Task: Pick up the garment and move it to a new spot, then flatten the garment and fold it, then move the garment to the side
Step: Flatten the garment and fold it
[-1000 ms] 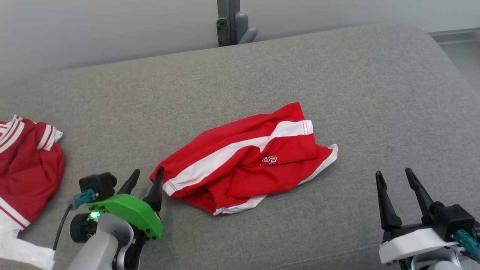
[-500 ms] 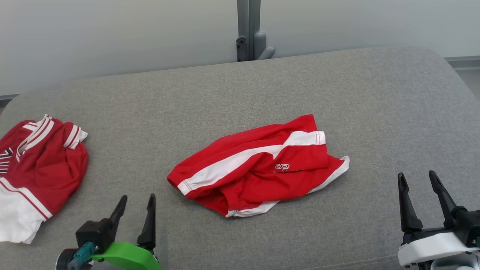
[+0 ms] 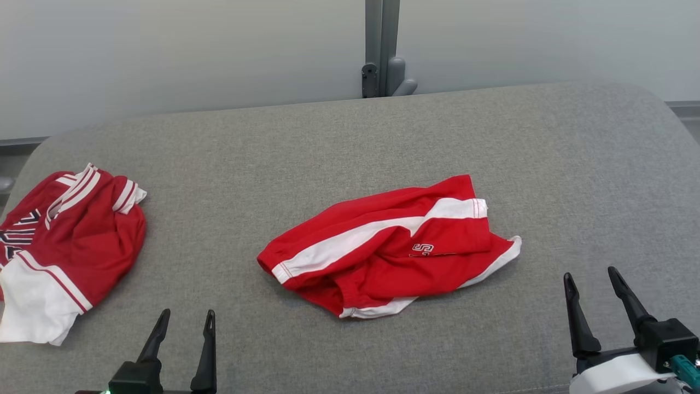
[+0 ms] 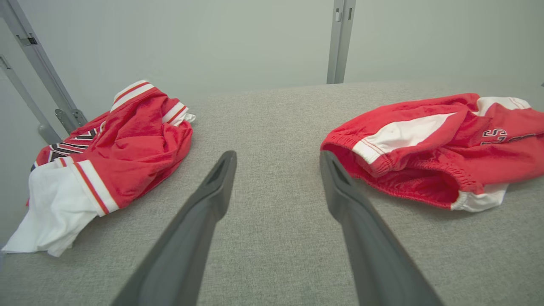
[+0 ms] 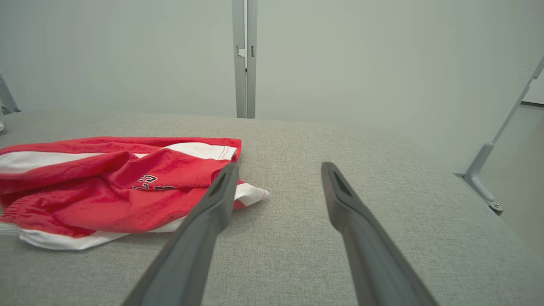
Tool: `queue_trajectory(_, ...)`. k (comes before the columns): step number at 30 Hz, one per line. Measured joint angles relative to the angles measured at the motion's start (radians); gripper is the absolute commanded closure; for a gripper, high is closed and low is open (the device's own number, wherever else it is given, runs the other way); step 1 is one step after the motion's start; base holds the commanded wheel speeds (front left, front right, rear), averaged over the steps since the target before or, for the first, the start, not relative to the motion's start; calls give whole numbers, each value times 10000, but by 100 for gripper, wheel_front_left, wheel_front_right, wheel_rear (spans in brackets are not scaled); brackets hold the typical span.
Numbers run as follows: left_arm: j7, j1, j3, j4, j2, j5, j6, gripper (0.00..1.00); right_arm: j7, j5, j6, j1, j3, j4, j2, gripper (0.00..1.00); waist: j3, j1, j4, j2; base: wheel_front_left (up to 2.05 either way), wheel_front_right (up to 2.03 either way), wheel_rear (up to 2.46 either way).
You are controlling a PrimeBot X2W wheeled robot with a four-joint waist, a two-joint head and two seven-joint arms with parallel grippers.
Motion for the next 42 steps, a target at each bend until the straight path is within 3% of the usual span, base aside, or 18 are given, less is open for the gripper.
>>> queue_trajectory(12,0,97,1406,663,-938,936,-1384,0,0,-102,0,-478,159,472,347,0,79,0,203,0,0,0,0)
queue_trajectory(30,-2,79,2146,988,-1680,1478,-2000,0,0,50,0,-531,104,623,472,0,46,0,273,0,0,0,0)
queue_trajectory(35,357,-232,1791,1873,-2021,631,-2090,0,21,516,0,-1018,17,1321,564,0,64,0,220,0,0,0,0)
queue_trajectory(42,2036,-1141,1494,1724,-2274,-1035,-2082,0,1939,1011,4,-2660,426,1760,656,0,372,0,163,0,0,0,0)
